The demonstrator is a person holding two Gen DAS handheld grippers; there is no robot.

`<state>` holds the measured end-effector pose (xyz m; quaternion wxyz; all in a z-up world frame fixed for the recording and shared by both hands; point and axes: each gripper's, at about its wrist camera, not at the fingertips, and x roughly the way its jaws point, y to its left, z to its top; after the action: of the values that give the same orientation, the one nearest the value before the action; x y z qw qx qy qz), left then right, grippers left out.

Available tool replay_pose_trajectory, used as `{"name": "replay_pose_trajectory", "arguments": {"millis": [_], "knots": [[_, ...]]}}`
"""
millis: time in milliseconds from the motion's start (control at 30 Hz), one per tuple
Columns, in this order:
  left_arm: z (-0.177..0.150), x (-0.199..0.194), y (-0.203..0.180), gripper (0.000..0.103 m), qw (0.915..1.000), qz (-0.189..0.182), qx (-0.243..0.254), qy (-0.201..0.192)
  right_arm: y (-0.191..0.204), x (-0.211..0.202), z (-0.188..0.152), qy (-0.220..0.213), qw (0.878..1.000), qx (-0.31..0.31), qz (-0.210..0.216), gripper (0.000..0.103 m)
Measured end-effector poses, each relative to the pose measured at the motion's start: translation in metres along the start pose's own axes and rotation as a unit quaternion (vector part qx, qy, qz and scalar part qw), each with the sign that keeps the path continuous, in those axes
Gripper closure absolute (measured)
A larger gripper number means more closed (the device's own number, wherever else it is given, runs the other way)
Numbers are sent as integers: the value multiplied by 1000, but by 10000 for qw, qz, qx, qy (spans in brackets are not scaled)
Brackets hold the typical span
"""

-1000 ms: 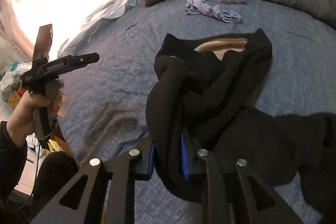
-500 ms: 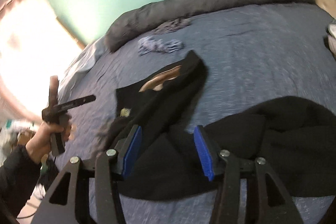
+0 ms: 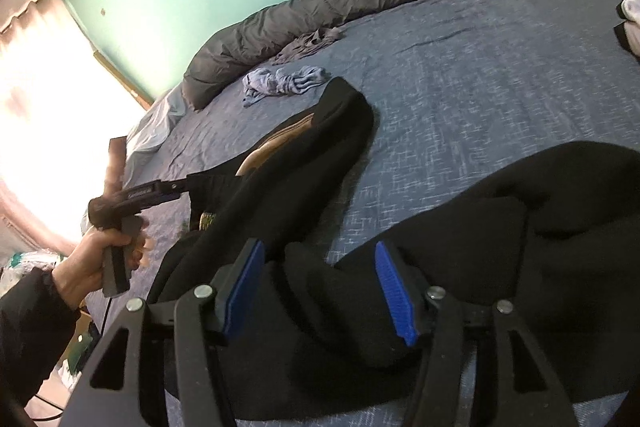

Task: Fold clothes
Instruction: 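Grasp the waistband edge with the left tool while the right tool holds the trousers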

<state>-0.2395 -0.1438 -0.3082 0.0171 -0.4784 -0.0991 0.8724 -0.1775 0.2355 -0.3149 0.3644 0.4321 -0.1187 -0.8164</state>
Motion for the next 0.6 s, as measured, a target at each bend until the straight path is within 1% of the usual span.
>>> {"name": "replay_pose_trajectory", "arguments": {"millis": [33, 67, 100, 167, 233, 300, 333, 400, 433, 500, 600], "knots": [[1, 3, 1, 8, 10000, -30, -19, 25, 0, 2, -1, -7, 10000, 0, 21, 44], [2, 7, 1, 16, 10000, -58, -36, 70, -1, 3, -2, -36, 10000, 17, 53, 44], [2, 9, 2, 26, 9999, -113, -45, 112, -1, 3, -3, -73, 9999, 35, 87, 44], [0, 14, 1, 35, 9996, -184, -23, 195, -2, 4, -5, -138, 9998, 57, 142, 43], [-1, 18, -1, 39, 9994, -231, 29, 239, -3, 5, -7, -197, 9996, 69, 186, 43], [-3, 19, -5, 49, 9993, -275, 122, 230, -4, 6, -10, -232, 9995, 61, 203, 43], [-4, 18, -8, 51, 9992, -266, 167, 231, -4, 6, -11, -246, 9995, 56, 212, 43], [-5, 19, -12, 65, 9991, -232, 261, 253, -6, 7, -13, -282, 9993, 75, 236, 43], [-5, 19, -13, 65, 9990, -178, 299, 267, -7, 7, -15, -304, 9992, 97, 253, 43], [-5, 16, -14, 73, 9989, -180, 332, 287, -9, 6, -17, -349, 9988, 167, 297, 43], [-4, 15, -16, 75, 9989, -175, 300, 319, -10, 4, -18, -397, 9984, 214, 353, 43]]}}
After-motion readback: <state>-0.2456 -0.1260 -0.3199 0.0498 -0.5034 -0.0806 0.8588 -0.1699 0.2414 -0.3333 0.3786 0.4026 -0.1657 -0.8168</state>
